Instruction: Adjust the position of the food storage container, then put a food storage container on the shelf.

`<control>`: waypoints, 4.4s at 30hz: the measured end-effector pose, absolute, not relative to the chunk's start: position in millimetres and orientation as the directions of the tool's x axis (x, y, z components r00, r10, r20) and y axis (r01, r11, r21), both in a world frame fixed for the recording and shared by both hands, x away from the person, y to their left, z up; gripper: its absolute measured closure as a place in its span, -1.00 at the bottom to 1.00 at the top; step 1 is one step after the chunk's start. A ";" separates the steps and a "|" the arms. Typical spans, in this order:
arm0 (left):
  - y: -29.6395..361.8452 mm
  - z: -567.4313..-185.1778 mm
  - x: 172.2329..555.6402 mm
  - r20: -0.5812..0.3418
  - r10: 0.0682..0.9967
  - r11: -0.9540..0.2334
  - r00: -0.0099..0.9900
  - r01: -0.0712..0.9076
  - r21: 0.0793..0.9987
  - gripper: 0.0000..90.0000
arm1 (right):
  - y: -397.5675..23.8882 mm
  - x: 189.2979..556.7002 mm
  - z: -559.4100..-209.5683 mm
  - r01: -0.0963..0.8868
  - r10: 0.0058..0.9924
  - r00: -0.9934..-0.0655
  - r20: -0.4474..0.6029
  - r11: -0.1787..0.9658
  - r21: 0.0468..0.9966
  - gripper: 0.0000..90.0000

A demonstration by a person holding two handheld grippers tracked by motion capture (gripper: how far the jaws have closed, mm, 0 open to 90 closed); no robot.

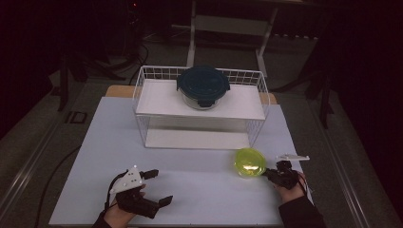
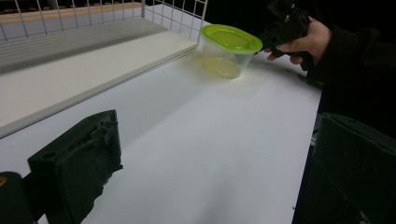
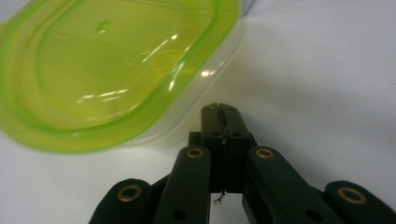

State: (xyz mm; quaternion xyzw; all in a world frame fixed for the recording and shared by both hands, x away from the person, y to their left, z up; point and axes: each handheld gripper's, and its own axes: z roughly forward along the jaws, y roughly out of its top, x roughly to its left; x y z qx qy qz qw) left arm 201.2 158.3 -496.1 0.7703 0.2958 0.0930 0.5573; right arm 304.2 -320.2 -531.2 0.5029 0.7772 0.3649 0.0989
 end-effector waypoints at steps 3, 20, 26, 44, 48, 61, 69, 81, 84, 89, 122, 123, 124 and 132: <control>158.1 -496.6 201.1 -0.186 0.561 -0.207 0.807 0.354 0.912 -0.99 | -316.4 306.9 -530.2 0.706 0.851 -0.482 0.209 0.236 0.668 1.00; 159.0 -496.2 200.6 -0.187 0.559 -0.204 0.808 0.353 0.913 -0.99 | -277.5 314.4 -532.0 0.692 0.806 -0.551 0.216 0.296 0.659 1.00; 158.6 -495.5 199.6 -0.185 0.556 -0.206 0.810 0.350 0.914 -0.99 | -266.2 317.0 -531.9 0.687 0.789 -0.570 0.230 0.304 0.660 1.00; 159.2 -496.0 199.6 -0.184 0.558 -0.207 0.809 0.351 0.913 -0.99 | -232.8 331.5 -529.5 0.679 0.760 -0.599 0.251 0.317 0.663 1.00; 159.5 -496.1 199.6 -0.185 0.558 -0.206 0.809 0.352 0.913 -0.99 | -218.7 333.5 -528.3 0.670 0.744 -0.619 0.251 0.334 0.663 1.00; 162.2 -495.2 199.0 -0.184 0.561 -0.203 0.807 0.350 0.914 -0.99 | -193.0 335.7 -529.1 0.652 0.717 -0.654 0.242 0.371 0.661 1.00; 161.7 -495.6 199.4 -0.186 0.561 -0.203 0.806 0.352 0.914 -0.99 | -183.2 333.4 -529.7 0.657 0.702 -0.660 0.266 0.368 0.658 1.00; 163.3 -494.9 200.0 -0.188 0.562 -0.197 0.805 0.352 0.915 -0.99 | -171.4 329.4 -530.9 0.652 0.678 -0.681 0.277 0.388 0.652 1.00; 163.1 -495.1 200.3 -0.189 0.561 -0.197 0.806 0.352 0.915 -0.99 | -167.4 328.8 -530.9 0.652 0.674 -0.683 0.280 0.391 0.649 1.00; 163.6 -495.1 200.3 -0.190 0.561 -0.198 0.806 0.353 0.914 -0.99 | -163.7 328.8 -531.4 0.651 0.668 -0.688 0.282 0.399 0.645 1.00; 158.5 -473.6 205.3 -0.170 0.548 -0.207 0.819 0.330 0.921 -0.99 | -208.4 280.4 -481.8 0.540 0.664 -0.712 0.227 0.312 0.781 -0.54; 158.5 -473.6 205.3 -0.170 0.548 -0.207 0.819 0.330 0.921 -0.99 | -208.4 280.4 -481.8 0.540 0.664 -0.712 0.227 0.312 0.781 -0.54; 158.8 -469.9 209.2 -0.167 0.559 -0.215 0.812 0.336 0.917 -0.99 | -208.8 277.4 -476.7 0.526 0.652 -0.722 0.233 0.297 0.797 -0.62; 156.1 -457.0 228.7 -0.216 0.554 -0.203 0.804 0.382 0.902 -0.99 | -204.2 271.6 -455.9 0.442 0.664 -0.729 0.168 0.269 0.856 -0.59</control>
